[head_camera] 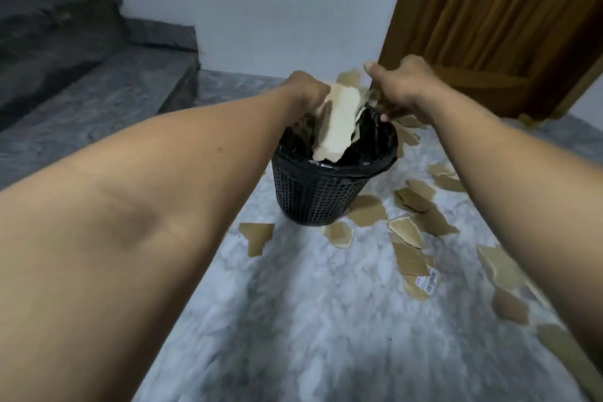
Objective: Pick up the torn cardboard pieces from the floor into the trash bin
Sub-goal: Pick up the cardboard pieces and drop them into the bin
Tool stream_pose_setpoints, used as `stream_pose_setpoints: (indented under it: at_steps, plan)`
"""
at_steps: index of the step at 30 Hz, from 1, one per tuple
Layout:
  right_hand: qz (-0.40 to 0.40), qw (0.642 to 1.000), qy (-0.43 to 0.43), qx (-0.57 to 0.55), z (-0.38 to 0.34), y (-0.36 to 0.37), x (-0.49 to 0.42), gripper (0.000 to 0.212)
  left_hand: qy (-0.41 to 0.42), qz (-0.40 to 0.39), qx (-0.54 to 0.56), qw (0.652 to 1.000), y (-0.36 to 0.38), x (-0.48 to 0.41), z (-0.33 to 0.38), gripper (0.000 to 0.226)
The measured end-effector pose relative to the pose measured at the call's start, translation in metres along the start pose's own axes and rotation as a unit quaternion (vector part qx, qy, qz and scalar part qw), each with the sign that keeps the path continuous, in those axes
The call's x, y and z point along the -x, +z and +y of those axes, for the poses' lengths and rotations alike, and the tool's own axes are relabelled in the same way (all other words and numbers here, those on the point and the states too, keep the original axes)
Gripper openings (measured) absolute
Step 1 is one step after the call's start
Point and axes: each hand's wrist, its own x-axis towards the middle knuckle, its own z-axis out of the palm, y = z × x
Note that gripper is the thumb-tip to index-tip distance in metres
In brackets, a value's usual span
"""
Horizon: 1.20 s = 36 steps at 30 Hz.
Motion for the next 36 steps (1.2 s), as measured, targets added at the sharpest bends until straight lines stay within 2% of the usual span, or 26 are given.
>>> stream_pose_setpoints:
  at_steps: [2, 5, 9, 10, 13, 15, 17, 18, 19, 20, 21, 23, 26, 28, 31, 34, 36]
  plan:
    - [-0.019, 0.999, 0.011, 0.039, -0.003, 0.001, -0.008, 0.071, 0.008, 0.025, -0.014, 1.0, 0.003, -0.004, -0.009, 0.016]
    - [-0.068, 0.99, 0.04, 0.113, -0.009, -0.001, -0.012, 0.058, -0.022, 0.082, 0.0, 0.996, 0.009, -0.011, -0.025, 0.024]
    - [-0.11, 0.965, 0.064, 0.229, 0.005, -0.003, 0.003, 0.04, -0.059, 0.08, -0.015, 0.995, 0.026, -0.015, -0.033, 0.038]
    - [-0.115, 0.958, 0.075, 0.253, 0.015, 0.0, 0.008, 0.04, -0.061, 0.086, -0.035, 0.994, 0.029, -0.017, -0.035, 0.041]
    - [-0.135, 0.947, 0.132, 0.26, 0.053, 0.012, 0.01, 0.06, -0.111, 0.117, -0.106, 0.981, 0.032, -0.019, -0.052, 0.063]
    - [-0.186, 0.94, 0.204, 0.199, 0.078, 0.018, 0.007, 0.068, -0.13, 0.12, -0.147, 0.973, 0.032, -0.021, -0.065, 0.08]
    - [-0.227, 0.929, 0.278, 0.087, 0.091, 0.027, 0.0, 0.069, -0.151, 0.125, -0.14, 0.971, 0.025, -0.022, -0.079, 0.085]
    - [-0.236, 0.925, 0.295, 0.043, 0.096, 0.033, -0.003, 0.066, -0.174, 0.111, -0.083, 0.975, 0.02, -0.02, -0.084, 0.077]
    - [-0.243, 0.923, 0.298, 0.012, 0.098, 0.038, -0.007, 0.062, -0.196, 0.075, -0.009, 0.978, 0.015, -0.02, -0.089, 0.058]
    - [-0.245, 0.925, 0.291, -0.014, 0.098, 0.043, -0.011, 0.056, -0.217, 0.011, 0.065, 0.974, 0.012, -0.016, -0.091, 0.034]
    - [-0.242, 0.929, 0.278, -0.041, 0.097, 0.047, -0.018, 0.048, -0.226, -0.053, 0.121, 0.965, 0.009, -0.011, -0.09, 0.024]
    - [-0.228, 0.935, 0.26, -0.08, 0.09, 0.047, -0.038, 0.032, -0.222, -0.098, 0.182, 0.953, 0.002, -0.011, -0.081, 0.032]
    - [-0.252, 0.936, 0.235, -0.075, 0.063, 0.028, -0.075, 0.03, -0.217, -0.054, 0.271, 0.936, -0.011, -0.03, -0.057, 0.031]
    - [-0.241, 0.95, 0.181, -0.084, 0.045, 0.009, -0.098, 0.026, -0.204, -0.033, 0.331, 0.921, -0.021, -0.044, -0.042, 0.029]
    - [-0.196, 0.954, 0.082, -0.212, 0.029, -0.013, -0.14, 0.02, -0.138, 0.009, 0.376, 0.916, -0.022, -0.068, -0.014, 0.022]
    - [-0.136, 0.895, 0.053, -0.422, 0.031, -0.009, -0.17, 0.026, -0.069, 0.079, 0.368, 0.924, -0.012, -0.091, 0.026, 0.022]
    - [-0.104, 0.865, 0.053, -0.487, 0.038, 0.0, -0.179, 0.017, -0.052, 0.153, 0.357, 0.92, 0.002, -0.11, 0.057, 0.021]
